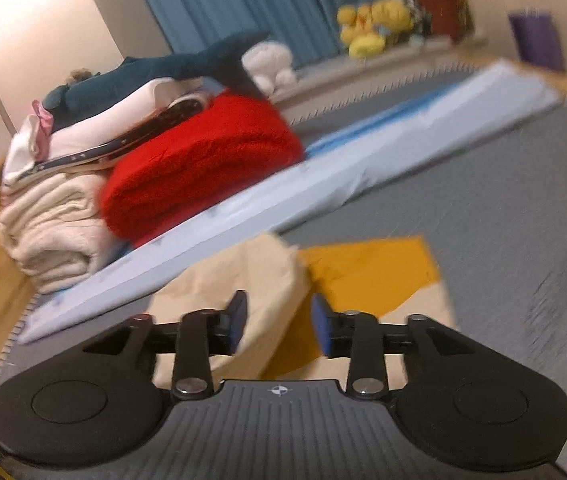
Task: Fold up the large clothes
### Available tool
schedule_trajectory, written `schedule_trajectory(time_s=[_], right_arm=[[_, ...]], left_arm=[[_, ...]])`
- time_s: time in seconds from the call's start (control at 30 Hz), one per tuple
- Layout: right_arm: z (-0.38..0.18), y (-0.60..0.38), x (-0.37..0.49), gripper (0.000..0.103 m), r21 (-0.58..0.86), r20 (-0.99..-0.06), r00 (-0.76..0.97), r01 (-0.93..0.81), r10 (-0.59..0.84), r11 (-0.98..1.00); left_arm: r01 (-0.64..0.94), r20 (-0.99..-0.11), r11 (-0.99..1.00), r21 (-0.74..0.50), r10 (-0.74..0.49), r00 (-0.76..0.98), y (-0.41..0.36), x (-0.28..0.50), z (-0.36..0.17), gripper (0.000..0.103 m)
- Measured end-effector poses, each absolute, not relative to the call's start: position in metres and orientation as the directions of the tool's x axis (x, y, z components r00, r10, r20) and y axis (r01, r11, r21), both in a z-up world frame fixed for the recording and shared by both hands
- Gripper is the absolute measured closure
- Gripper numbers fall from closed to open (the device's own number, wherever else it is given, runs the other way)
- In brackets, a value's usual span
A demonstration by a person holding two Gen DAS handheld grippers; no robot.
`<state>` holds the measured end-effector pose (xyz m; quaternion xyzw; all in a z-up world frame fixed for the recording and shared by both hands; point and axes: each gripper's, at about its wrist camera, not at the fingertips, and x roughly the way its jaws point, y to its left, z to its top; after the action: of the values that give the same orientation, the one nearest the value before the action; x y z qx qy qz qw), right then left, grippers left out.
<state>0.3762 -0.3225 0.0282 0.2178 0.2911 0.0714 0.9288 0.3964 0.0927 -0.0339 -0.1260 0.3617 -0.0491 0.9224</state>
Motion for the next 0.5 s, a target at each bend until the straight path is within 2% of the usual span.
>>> schedule_trajectory(time_s=[0.03,0.13,0.23,0.4,0.5], right_arm=[[0.023,-0.322,0.379,0.056,0.477,-0.515,0.808,-0.006,0.285,0.879],[0.010,-0.317,0.391,0.053,0.546,-0.534,0.775,0.013,0.336,0.838],[-0.007,-0.312,0.403,0.052,0.614,-0.548,0.748,0.056,0.374,0.787],[-0.034,-0.292,0.422,0.052,0.665,-0.579,0.701,0.112,0.416,0.738],[-0.039,-0.281,0.429,0.053,0.675,-0.577,0.696,0.112,0.427,0.729]], left_arm=[[-0.026,-0.654,0.941,-0.337,-0.214,0.725,0.093,0.404,-0.038,0.057],[-0.072,-0.649,0.853,-0.517,-0.336,0.682,0.098,0.429,-0.062,0.054],[-0.087,-0.700,0.853,-0.515,-0.361,0.616,0.088,0.451,-0.079,0.054],[-0.156,-0.723,0.792,-0.590,-0.432,0.540,0.088,0.474,-0.110,0.054],[-0.141,-0.763,0.832,-0.537,-0.408,0.501,0.078,0.485,-0.123,0.055]])
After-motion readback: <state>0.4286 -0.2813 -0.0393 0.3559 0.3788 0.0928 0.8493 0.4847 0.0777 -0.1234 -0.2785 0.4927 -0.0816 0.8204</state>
